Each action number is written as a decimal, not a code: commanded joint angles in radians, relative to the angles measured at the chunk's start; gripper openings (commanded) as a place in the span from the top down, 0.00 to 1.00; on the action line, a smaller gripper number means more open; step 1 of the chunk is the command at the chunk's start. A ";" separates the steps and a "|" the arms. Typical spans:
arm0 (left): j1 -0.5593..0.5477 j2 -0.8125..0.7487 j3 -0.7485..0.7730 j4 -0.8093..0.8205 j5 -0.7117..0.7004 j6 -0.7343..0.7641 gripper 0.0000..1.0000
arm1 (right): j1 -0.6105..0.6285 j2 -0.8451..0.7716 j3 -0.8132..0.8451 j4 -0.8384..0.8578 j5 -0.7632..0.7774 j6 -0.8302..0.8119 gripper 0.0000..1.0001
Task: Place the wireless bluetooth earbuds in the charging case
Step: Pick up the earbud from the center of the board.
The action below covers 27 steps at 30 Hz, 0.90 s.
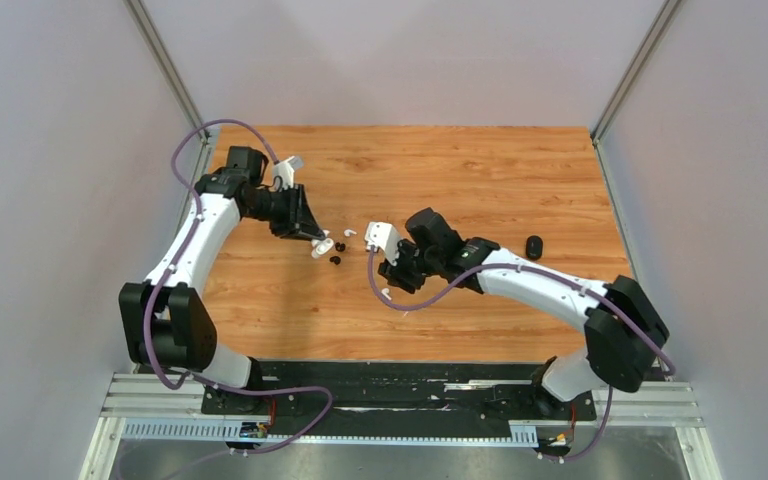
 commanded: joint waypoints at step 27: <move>0.068 -0.153 -0.093 0.028 0.034 -0.047 1.00 | 0.046 0.486 0.374 -0.296 0.202 0.586 0.52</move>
